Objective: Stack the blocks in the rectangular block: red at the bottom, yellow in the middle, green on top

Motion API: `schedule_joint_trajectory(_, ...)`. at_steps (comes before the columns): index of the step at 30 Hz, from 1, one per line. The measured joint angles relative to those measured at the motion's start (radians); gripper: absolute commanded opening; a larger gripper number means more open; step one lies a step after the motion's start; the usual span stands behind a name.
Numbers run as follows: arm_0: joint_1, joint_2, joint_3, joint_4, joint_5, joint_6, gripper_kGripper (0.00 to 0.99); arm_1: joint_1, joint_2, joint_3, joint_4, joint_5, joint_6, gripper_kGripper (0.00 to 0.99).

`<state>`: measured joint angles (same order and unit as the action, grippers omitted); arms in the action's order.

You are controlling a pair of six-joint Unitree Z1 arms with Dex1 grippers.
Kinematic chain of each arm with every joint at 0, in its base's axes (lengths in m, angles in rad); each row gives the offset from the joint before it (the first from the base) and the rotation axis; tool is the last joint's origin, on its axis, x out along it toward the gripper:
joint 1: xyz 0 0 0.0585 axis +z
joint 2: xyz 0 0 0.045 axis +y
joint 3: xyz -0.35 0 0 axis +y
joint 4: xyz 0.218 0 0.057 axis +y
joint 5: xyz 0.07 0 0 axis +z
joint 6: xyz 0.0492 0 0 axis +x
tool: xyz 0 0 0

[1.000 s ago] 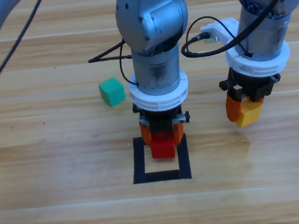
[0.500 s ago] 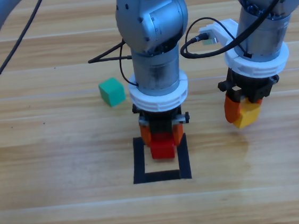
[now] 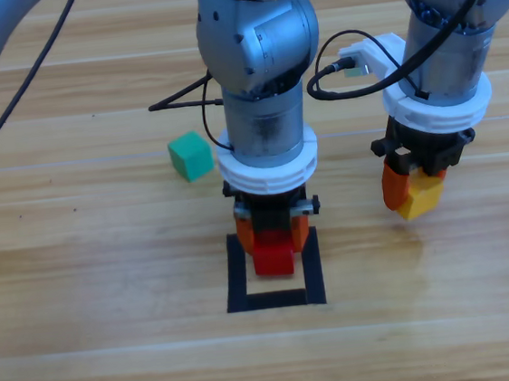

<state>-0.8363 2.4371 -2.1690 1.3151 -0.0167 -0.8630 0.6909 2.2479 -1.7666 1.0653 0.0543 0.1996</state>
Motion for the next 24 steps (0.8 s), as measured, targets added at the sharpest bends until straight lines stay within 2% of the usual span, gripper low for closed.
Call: schedule_joint_trajectory(24,-0.02,0.027,0.0,-0.009,0.0,-0.002,0.0,0.0,0.0,0.002,0.0,0.004,0.0,0.017)
